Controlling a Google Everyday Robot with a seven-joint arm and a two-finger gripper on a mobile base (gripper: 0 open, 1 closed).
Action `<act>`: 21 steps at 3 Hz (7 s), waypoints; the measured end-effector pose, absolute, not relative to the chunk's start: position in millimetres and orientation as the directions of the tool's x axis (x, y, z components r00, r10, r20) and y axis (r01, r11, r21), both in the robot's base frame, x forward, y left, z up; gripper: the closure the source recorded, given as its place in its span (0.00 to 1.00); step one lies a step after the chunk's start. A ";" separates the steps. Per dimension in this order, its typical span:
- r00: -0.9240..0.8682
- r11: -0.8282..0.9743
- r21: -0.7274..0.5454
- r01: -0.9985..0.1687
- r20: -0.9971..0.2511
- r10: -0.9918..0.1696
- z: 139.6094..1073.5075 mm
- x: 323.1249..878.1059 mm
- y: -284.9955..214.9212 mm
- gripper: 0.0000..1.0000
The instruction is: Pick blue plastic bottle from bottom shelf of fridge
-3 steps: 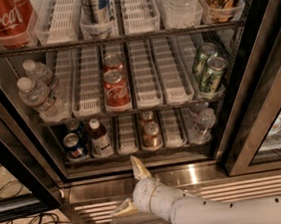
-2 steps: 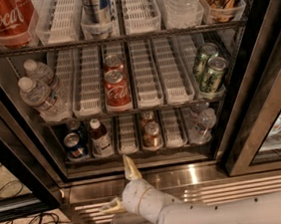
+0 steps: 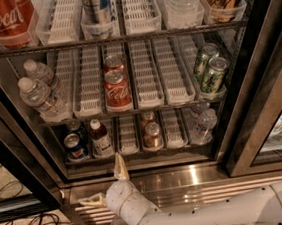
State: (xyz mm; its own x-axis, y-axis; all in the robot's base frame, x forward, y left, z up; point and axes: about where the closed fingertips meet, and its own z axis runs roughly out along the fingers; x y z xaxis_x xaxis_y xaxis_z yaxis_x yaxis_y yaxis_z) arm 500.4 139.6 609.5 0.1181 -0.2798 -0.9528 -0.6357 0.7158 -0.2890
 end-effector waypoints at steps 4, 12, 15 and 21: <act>0.078 0.930 -0.234 -0.283 -0.972 -0.221 619.0 513.2 121.2 0.00; 0.050 0.962 -0.180 -0.208 -0.984 -0.173 623.2 540.0 96.8 0.24; 0.014 0.955 -0.123 -0.270 -0.992 -0.123 622.8 555.1 108.3 0.27; 0.029 0.950 -0.144 -0.275 -0.989 -0.142 624.8 624.0 124.0 0.32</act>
Offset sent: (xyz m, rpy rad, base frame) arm 0.0056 -0.0073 0.0108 0.1167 -0.0493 -0.3567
